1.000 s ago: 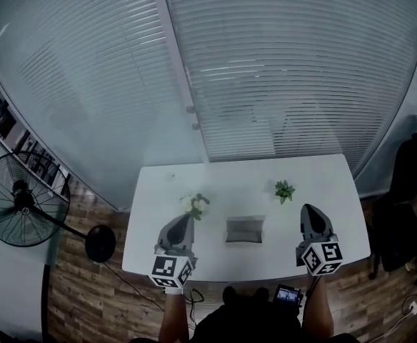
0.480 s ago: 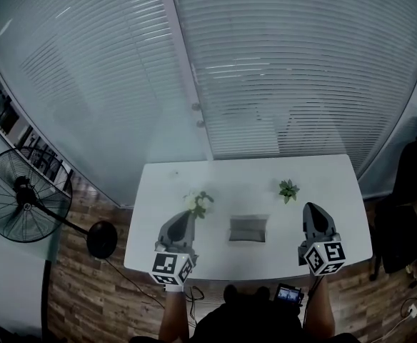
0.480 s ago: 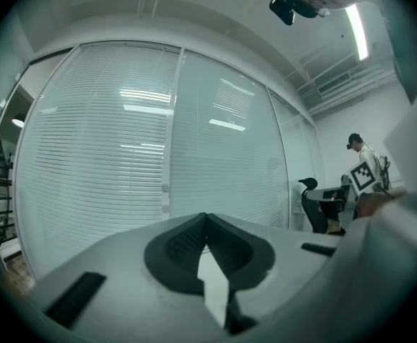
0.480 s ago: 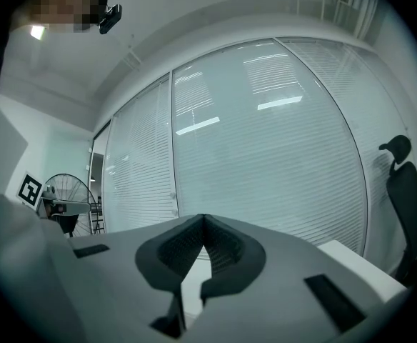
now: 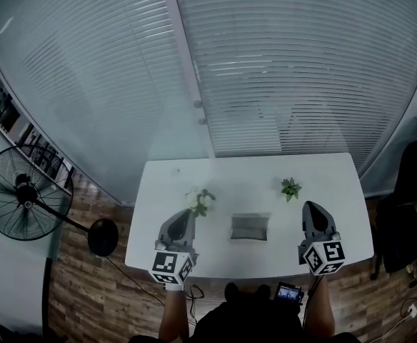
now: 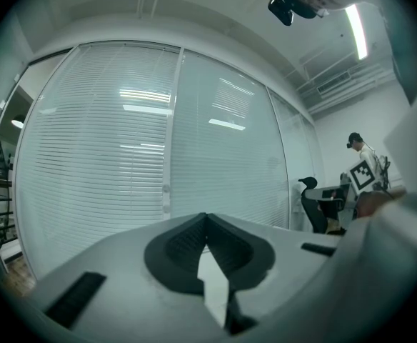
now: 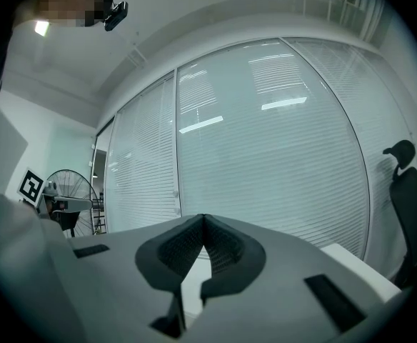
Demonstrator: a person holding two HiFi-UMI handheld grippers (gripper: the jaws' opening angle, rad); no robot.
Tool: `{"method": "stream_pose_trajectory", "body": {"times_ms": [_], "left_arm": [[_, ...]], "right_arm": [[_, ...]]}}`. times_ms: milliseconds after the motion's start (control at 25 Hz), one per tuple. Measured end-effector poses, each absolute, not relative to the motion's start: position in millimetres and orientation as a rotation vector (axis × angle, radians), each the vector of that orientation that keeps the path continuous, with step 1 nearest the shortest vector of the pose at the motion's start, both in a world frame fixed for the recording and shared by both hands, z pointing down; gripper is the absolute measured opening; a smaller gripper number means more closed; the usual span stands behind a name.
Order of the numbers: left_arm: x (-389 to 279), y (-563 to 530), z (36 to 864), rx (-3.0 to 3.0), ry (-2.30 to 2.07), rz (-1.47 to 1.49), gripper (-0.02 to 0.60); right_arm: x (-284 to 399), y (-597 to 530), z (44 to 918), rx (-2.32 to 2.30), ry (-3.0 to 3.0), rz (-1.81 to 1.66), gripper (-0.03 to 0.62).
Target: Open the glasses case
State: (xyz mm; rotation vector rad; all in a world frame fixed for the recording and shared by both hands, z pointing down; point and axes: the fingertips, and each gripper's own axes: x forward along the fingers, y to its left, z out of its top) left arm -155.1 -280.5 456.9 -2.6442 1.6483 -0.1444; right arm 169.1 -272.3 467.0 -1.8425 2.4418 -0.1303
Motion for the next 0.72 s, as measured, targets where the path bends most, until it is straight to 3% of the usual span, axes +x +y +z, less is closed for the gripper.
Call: {"method": "stream_pose_trajectory", "body": {"times_ms": [720], "left_arm": [[-161.3,-274.8,453.2,-2.638,1.652,-0.135,0.002]], "right_arm": [[157.2,-266.1,461.4,-1.837,2.474,-0.095,0.015]]}}
